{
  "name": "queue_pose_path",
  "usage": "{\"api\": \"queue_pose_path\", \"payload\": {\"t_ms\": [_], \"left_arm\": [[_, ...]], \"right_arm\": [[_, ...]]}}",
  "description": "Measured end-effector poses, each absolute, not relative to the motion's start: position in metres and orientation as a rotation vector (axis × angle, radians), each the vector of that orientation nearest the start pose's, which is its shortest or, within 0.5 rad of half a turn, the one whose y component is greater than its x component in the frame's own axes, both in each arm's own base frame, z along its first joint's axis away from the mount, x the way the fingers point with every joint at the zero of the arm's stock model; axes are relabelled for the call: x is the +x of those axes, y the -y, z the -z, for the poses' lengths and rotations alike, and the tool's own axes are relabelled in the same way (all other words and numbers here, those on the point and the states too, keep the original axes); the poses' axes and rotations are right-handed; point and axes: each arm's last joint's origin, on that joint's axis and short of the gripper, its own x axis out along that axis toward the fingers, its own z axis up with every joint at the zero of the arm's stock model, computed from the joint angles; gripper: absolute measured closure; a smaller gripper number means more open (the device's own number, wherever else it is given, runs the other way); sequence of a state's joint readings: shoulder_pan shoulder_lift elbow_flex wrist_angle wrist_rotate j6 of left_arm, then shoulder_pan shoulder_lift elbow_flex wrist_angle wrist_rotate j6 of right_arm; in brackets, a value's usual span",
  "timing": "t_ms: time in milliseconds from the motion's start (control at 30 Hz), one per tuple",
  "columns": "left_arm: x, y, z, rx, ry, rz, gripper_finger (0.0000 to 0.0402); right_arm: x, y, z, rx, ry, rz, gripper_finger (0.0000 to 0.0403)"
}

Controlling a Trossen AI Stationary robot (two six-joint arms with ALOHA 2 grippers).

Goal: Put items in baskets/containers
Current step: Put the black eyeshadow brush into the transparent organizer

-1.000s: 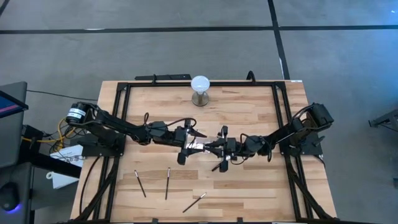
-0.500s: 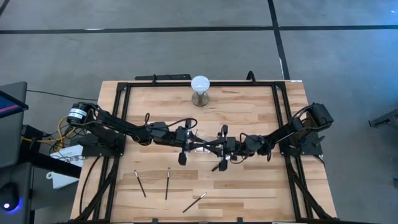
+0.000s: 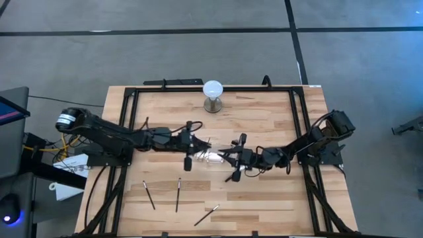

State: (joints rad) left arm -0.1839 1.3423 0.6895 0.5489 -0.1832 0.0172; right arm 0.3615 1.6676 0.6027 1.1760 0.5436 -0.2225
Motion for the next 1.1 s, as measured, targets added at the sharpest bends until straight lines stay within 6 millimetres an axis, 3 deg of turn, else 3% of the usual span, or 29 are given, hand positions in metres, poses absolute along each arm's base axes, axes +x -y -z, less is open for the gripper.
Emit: {"api": "queue_pose_path", "payload": {"t_ms": [200,367,1100], "left_arm": [[0.265,0.040,-0.232,-0.049,-0.146,-0.139,0.0377],[0.272,0.026,-0.215,-0.097,-0.193,-0.215,0.0384],[0.271,0.022,-0.197,-0.202,-0.250,-0.150,0.0366]], "right_arm": [[0.287,-0.103,-0.199,-0.234,0.081,0.278,0.0345],[0.280,-0.113,-0.205,-0.263,0.094,0.264,0.0345],[0.279,-0.114,-0.204,-0.332,0.063,0.283,0.0348]]}}
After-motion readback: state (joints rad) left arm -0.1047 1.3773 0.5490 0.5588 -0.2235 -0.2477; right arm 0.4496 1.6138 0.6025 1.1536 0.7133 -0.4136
